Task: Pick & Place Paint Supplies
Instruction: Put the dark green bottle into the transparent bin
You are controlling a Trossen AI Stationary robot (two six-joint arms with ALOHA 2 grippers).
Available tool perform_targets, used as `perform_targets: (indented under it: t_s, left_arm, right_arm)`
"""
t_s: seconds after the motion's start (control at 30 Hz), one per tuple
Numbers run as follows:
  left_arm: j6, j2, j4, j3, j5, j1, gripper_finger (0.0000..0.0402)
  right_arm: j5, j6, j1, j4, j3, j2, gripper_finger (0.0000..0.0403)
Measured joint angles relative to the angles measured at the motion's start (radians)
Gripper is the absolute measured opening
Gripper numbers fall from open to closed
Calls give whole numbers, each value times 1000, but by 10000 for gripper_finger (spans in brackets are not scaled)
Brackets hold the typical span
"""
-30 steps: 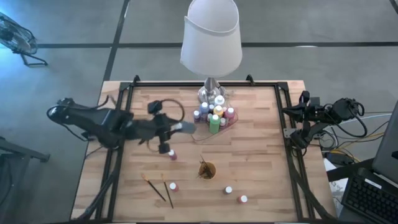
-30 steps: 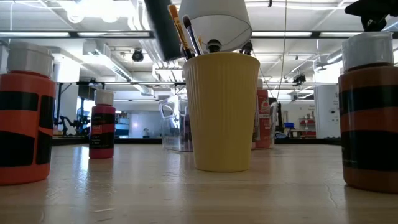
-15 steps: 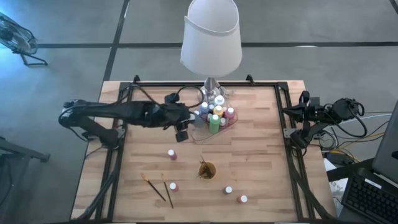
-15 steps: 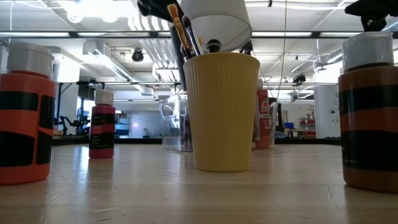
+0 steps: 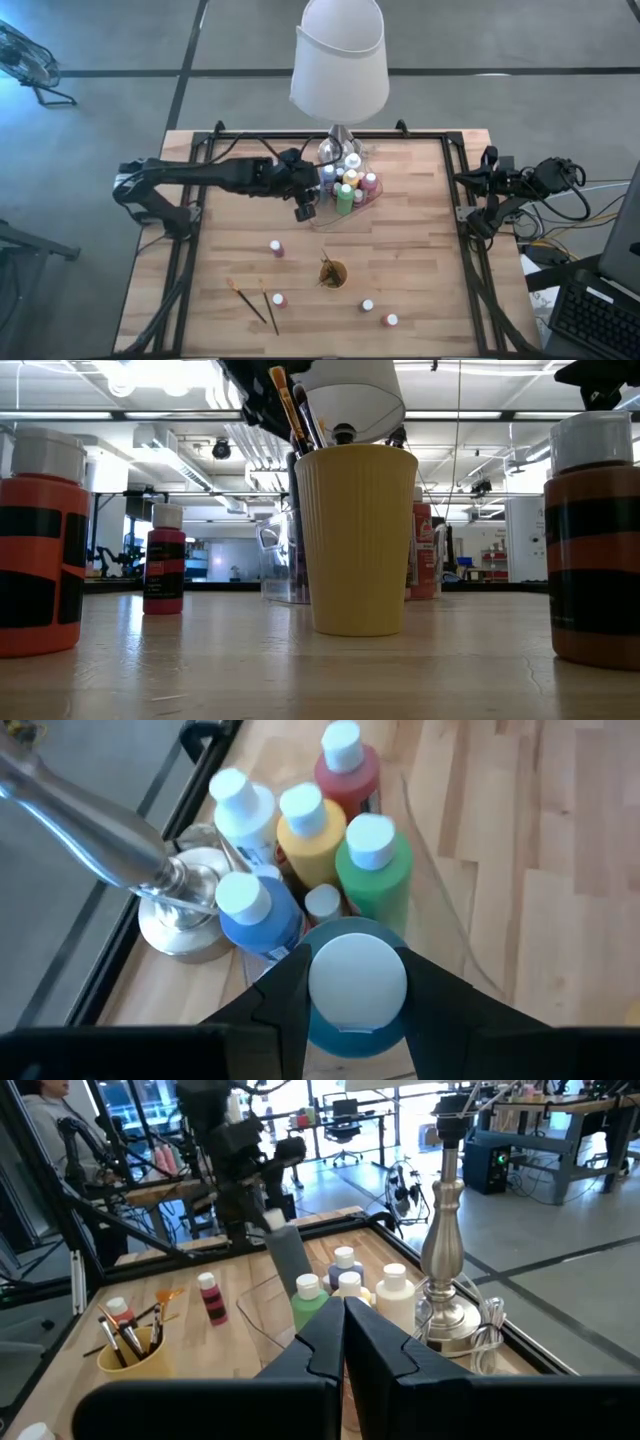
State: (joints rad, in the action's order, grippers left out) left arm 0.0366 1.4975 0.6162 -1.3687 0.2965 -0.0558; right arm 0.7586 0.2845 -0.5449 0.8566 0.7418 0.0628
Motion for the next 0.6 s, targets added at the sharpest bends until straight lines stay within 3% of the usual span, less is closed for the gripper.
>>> perform_targets:
  t_s: [0.6]
  left_arm:
    - [6, 149, -60, 0, -85, -63, 131]
  right_arm:
    - [0, 0, 0, 0, 0, 0, 8]
